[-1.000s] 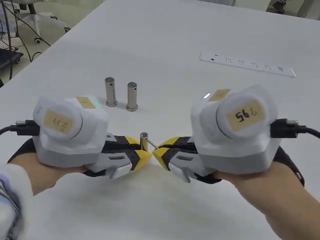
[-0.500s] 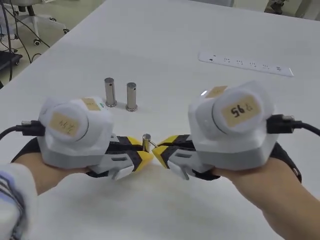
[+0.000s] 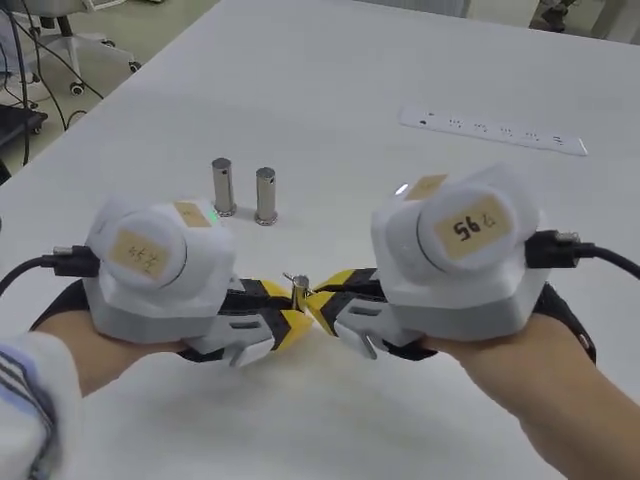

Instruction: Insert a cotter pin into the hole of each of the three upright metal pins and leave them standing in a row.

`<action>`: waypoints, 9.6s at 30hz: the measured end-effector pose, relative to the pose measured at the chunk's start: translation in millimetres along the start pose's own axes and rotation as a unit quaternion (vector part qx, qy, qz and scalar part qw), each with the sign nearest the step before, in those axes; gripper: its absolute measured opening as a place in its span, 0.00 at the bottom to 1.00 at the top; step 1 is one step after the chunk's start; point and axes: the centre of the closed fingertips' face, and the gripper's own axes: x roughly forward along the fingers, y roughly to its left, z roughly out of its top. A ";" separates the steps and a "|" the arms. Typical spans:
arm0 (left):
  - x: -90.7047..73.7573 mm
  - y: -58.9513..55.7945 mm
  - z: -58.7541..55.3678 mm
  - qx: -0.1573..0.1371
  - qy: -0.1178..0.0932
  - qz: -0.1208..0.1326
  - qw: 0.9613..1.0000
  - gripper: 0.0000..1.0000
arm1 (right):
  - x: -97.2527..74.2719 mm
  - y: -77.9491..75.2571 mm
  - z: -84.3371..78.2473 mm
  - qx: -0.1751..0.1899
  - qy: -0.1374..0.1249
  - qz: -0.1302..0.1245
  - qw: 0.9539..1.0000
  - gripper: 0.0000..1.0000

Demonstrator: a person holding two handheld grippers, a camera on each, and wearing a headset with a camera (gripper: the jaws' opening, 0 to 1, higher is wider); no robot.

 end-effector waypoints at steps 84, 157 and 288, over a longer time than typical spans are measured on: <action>-5.2 -2.3 5.5 0.018 -0.006 0.000 1.000 0.13 | -42.4 -2.1 -10.3 -0.016 -0.010 -0.002 1.000 0.14; 38.1 5.1 39.2 0.044 -0.030 -0.058 0.997 0.08 | -177.9 -16.8 -87.4 0.198 -0.102 -0.079 0.972 0.79; -57.3 76.6 67.6 -0.143 -0.056 0.236 0.959 0.11 | -203.7 -32.6 -78.6 0.190 -0.114 -0.074 0.972 0.87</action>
